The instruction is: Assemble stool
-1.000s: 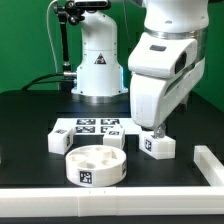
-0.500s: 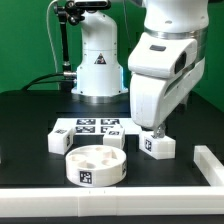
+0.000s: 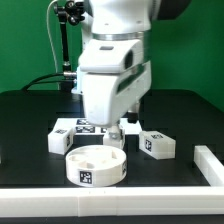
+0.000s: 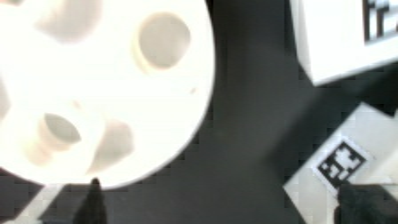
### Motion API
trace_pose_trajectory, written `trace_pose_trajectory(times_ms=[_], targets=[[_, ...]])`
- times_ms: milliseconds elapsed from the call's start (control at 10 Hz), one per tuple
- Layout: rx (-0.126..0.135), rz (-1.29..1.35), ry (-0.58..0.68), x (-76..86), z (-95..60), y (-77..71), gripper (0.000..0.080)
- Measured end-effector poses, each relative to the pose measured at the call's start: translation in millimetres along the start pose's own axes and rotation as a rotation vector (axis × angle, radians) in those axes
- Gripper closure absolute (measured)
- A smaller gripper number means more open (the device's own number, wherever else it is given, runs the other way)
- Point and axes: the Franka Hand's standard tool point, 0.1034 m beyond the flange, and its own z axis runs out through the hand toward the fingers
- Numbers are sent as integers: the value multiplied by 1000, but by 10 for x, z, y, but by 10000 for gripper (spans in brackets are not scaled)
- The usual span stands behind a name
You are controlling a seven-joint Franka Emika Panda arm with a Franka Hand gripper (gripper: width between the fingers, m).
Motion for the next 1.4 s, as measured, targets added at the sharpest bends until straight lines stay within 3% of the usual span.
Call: trace_pose_trajectory(times_ms=[300, 400, 500, 700, 1400], targets=[[1, 8, 1, 41, 17, -22, 150], [-12, 16, 7, 30, 29, 3, 150], [-80, 53, 35, -36, 89, 71, 150], [-63, 72, 23, -143, 202, 56, 150], [-57, 95, 26, -70, 300, -27, 150]])
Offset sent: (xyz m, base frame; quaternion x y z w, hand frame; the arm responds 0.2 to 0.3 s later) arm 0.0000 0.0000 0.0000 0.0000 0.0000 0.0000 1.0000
